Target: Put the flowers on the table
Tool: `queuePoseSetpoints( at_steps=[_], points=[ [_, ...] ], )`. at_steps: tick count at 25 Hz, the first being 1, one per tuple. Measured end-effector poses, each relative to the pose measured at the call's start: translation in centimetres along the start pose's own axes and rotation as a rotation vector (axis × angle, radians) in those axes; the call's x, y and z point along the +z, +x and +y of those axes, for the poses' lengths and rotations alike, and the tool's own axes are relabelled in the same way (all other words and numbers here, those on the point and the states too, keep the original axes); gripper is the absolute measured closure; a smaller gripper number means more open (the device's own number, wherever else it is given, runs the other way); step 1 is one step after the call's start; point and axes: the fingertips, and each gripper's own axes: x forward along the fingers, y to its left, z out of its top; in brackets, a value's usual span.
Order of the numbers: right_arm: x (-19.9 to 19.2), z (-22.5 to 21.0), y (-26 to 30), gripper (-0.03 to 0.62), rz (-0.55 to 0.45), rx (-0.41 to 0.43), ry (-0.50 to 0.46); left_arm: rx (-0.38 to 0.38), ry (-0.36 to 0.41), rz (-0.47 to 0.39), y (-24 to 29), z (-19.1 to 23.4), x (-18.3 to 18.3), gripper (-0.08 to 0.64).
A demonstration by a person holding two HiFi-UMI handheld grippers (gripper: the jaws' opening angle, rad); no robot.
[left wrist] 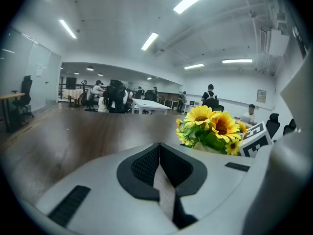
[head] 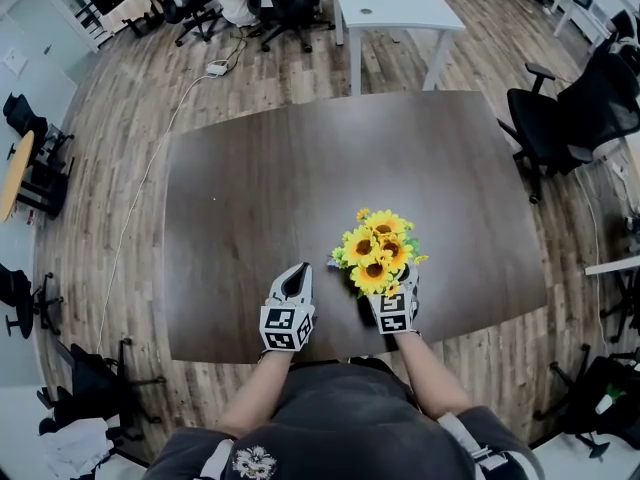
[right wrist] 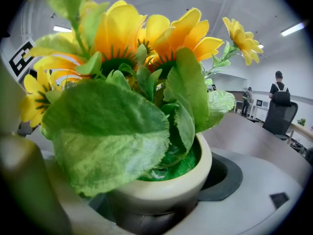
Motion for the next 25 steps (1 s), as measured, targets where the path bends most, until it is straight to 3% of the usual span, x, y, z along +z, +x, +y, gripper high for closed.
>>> queuePoseSetpoints(
  at_steps=[25],
  points=[
    [-1.4, 1.1, 1.1, 0.055, 0.097, 0.034, 0.004, 0.02, 0.008, -0.004, -0.7, 1.5, 0.1, 0.552]
  ],
)
